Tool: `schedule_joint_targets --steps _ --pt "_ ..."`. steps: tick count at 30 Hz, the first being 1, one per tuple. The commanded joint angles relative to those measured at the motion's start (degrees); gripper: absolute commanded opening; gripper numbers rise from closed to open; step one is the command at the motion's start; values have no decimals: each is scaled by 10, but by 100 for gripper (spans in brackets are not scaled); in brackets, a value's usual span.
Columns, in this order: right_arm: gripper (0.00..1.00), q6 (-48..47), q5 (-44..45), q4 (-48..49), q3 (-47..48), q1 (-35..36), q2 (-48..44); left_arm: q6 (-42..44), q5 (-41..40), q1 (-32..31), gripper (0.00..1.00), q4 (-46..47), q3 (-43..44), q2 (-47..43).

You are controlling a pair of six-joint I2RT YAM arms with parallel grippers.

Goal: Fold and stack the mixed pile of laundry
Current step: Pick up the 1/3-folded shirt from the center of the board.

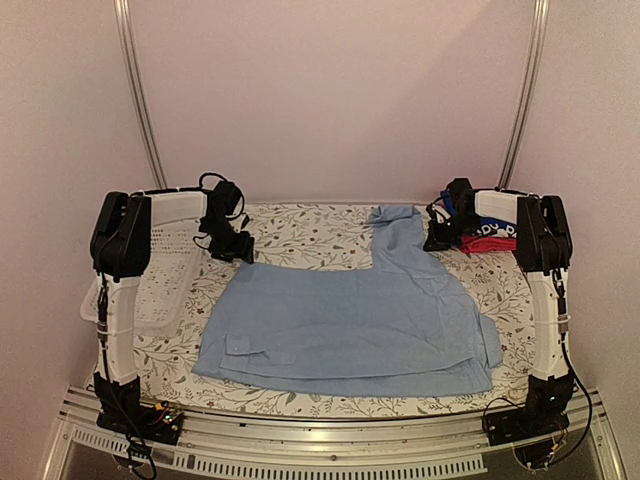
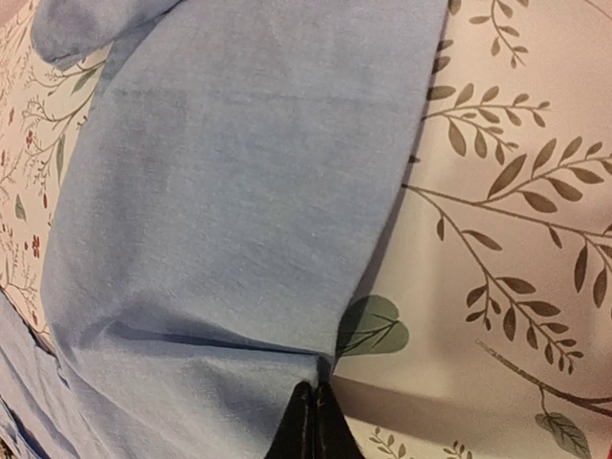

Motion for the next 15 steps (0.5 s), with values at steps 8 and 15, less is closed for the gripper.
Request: schedule_joint_targets --steps 8,15 --pt "0 -6 -54 0 3 3 -10 58 128 17 50 2 29 22" --pt "0 1 -40 0 11 3 -29 86 169 12 29 3 30 29"
